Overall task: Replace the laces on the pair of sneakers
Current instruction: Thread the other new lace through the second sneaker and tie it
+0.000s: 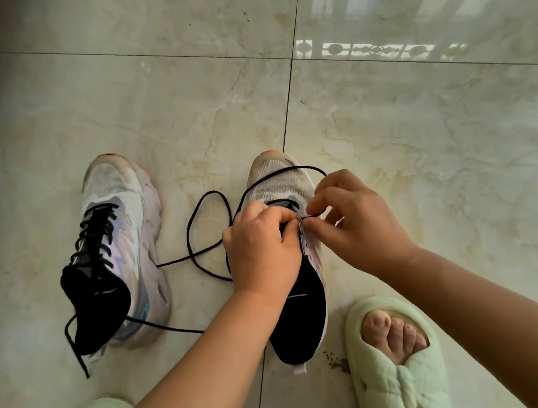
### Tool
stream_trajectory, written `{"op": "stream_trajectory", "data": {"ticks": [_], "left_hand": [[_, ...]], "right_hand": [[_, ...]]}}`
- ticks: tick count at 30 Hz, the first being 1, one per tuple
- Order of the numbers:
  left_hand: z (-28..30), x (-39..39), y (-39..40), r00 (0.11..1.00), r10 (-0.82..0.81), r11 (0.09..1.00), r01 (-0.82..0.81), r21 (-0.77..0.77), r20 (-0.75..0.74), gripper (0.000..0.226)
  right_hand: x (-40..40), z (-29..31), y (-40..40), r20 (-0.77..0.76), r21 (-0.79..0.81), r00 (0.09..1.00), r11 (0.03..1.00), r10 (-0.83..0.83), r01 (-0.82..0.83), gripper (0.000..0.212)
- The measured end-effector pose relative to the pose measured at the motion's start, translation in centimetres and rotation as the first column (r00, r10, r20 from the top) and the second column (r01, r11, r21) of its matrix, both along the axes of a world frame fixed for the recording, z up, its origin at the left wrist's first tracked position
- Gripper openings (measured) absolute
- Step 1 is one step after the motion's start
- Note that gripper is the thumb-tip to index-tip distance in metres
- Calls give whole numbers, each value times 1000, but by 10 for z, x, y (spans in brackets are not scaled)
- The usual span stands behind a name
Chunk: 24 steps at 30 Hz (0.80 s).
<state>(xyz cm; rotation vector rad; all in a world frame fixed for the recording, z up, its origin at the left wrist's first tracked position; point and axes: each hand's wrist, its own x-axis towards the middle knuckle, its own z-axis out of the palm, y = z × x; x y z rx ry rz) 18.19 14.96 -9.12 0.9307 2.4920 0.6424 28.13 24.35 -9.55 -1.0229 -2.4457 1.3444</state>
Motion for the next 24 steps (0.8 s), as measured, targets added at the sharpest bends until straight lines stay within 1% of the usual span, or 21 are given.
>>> {"op": "stream_trajectory", "data": {"ticks": [2,4,5,7,8,9,11,12,13,15,17,19,21,24], "left_hand": [[1,1,0,1000,16,999,-17,29,23,6],[1,1,0,999,21,998,-24,55,44,6],[2,0,0,999,17,998,-20,62,48,6],[2,-2,-1,998,16,996,-21,82,59,5],[3,-3,-1,998,18,995,-24,92,67,5],[4,-4,-1,997,19,995,-26,97,74,5],[5,-6,-1,997,16,996,-23,92,81,5],[6,-7,-1,996,12,996,-20,88,90,5],[6,-9,0,995,11,996,-19,83,104,5],[6,-12,0,992,3,998,-12,70,126,4],[7,-16,-2,991,-12,998,3,67,132,4],[9,-18,-5,993,-15,996,4,86,117,3],[10,-22,-10,997,12,994,-19,110,70,3],[12,-35,-21,993,112,988,-108,114,-25,3]], "right_hand": [[3,3,-9,3,-17,997,997,-75,75,17],[1,5,-17,44,-32,994,994,-100,102,26],[0,7,-19,62,-42,993,994,-103,106,27],[-2,10,-20,69,-67,993,993,-95,99,21],[-2,13,-20,64,-53,995,995,-80,84,18],[-2,15,-21,59,-3,996,998,-61,62,17],[-2,19,-26,87,133,996,991,-27,16,22],[-3,21,-28,130,163,991,987,-33,11,25],[-4,21,-29,191,157,980,987,-48,18,27],[-9,20,-28,331,86,942,996,-48,21,28],[-15,18,-26,394,-2,919,1000,-24,28,26],[-21,19,-26,387,-33,921,998,-36,53,24],[-24,20,-26,376,5,926,999,-40,41,20],[-21,19,-23,354,54,935,998,-38,20,14]]}}
